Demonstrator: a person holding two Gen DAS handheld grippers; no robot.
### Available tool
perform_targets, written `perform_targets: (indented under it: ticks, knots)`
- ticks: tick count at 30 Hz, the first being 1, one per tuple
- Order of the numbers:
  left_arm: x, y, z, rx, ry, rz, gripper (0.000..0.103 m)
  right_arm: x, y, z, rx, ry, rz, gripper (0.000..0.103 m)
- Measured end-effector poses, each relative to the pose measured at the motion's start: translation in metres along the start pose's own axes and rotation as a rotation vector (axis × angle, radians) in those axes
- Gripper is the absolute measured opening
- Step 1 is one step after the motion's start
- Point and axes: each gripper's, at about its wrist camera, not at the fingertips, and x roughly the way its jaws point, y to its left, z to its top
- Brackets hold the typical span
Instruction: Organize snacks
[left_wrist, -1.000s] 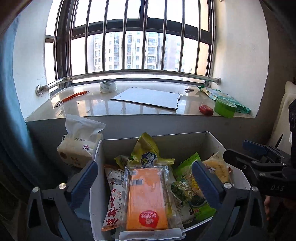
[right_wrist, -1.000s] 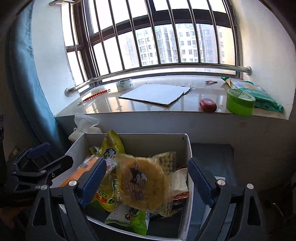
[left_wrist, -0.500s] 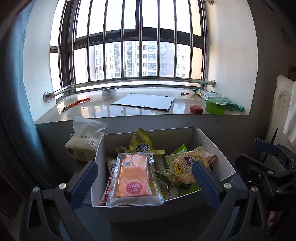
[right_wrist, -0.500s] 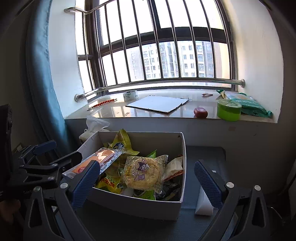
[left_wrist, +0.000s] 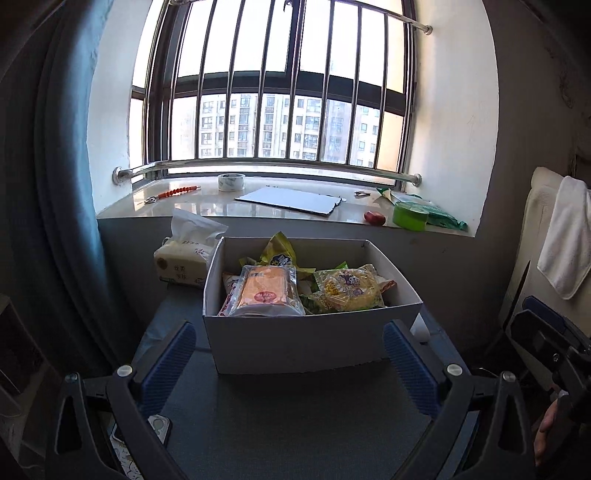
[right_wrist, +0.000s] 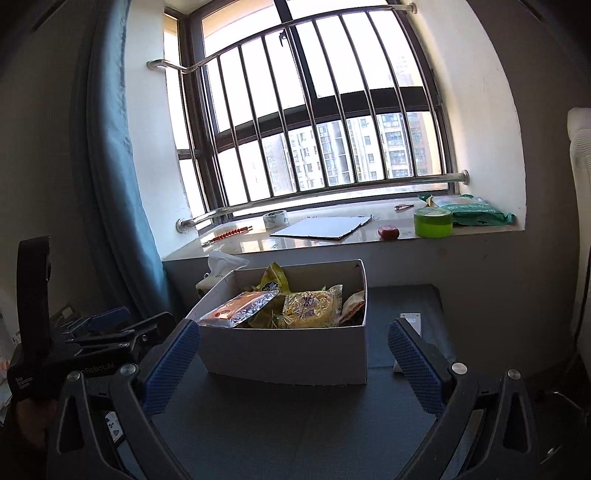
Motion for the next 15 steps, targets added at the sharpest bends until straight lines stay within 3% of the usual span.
perform_targets:
  ticks: [15]
  knots:
    - [-0.035,-0.015,-0.028,0.028,0.026,-0.047,0.103,-0.033,0.012,-0.034,0.014,0.048,0.023,0.103]
